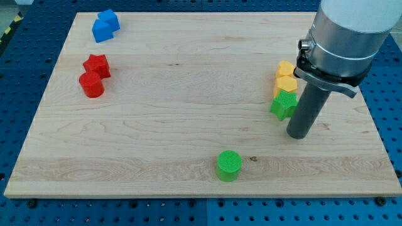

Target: Move the green circle to the left of the green star

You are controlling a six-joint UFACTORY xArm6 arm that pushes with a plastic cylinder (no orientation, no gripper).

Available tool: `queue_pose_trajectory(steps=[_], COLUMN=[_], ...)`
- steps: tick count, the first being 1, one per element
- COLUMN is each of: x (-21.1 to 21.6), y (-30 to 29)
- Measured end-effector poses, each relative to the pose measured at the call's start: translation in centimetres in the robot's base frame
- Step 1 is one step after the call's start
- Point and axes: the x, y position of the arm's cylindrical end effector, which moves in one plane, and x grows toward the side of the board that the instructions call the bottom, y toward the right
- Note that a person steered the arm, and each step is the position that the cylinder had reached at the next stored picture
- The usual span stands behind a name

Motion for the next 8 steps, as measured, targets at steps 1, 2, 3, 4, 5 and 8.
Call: queue_pose_trajectory(steps=[1,2,3,4,5,8], x=[0.2,1.7,2.3,2.5,2.5,4.7], y=[0.0,-0.9,-1.1,-1.1,-1.1,-1.9])
